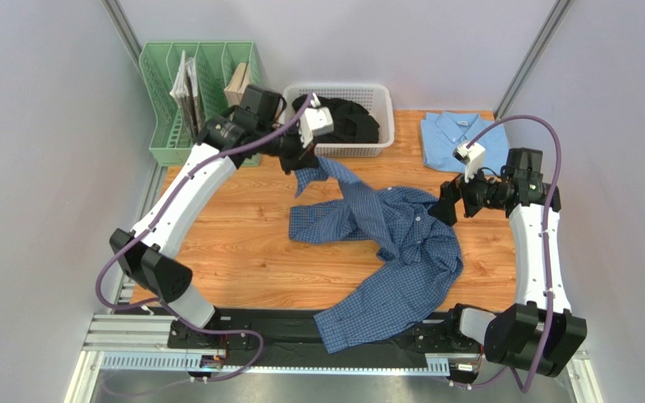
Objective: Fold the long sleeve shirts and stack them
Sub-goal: Flatten the shirt out
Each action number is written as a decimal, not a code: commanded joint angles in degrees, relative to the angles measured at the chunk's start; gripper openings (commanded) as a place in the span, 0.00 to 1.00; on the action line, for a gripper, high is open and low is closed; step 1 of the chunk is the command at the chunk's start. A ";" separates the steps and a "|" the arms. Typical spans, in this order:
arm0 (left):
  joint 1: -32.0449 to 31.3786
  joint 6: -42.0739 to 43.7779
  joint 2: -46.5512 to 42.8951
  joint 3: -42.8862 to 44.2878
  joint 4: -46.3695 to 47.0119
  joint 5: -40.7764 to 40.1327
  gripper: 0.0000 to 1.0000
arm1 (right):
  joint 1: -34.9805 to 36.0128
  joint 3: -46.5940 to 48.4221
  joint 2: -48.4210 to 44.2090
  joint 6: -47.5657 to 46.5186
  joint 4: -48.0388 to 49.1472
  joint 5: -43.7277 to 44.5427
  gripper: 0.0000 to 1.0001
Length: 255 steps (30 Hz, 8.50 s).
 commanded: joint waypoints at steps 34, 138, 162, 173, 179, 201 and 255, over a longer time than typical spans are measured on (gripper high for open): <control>18.78 -33.59 13.78 17.48 1.88 12.66 0.00 | 60.79 -28.81 -13.07 31.77 60.12 41.90 1.00; 25.02 -42.48 -2.82 -13.54 15.42 17.68 0.00 | 21.72 0.35 1.90 -19.82 18.84 49.16 0.00; 17.11 -37.38 1.56 -0.73 8.39 16.62 0.00 | 7.78 6.02 -4.86 -5.49 22.10 -2.83 1.00; 17.11 -34.49 2.27 8.77 5.58 16.71 0.00 | 20.72 -5.34 4.70 -2.60 42.62 0.34 0.96; 17.11 -34.48 2.36 10.27 4.78 17.06 0.00 | 27.57 -10.70 6.98 -1.81 55.28 10.52 0.92; 17.20 -32.20 0.78 11.77 2.59 17.32 0.00 | 23.54 -7.12 20.16 -3.22 65.85 12.21 0.54; 3.66 58.95 25.12 -10.47 18.84 7.83 0.56 | -3.18 9.33 -16.83 6.89 18.12 1.14 0.00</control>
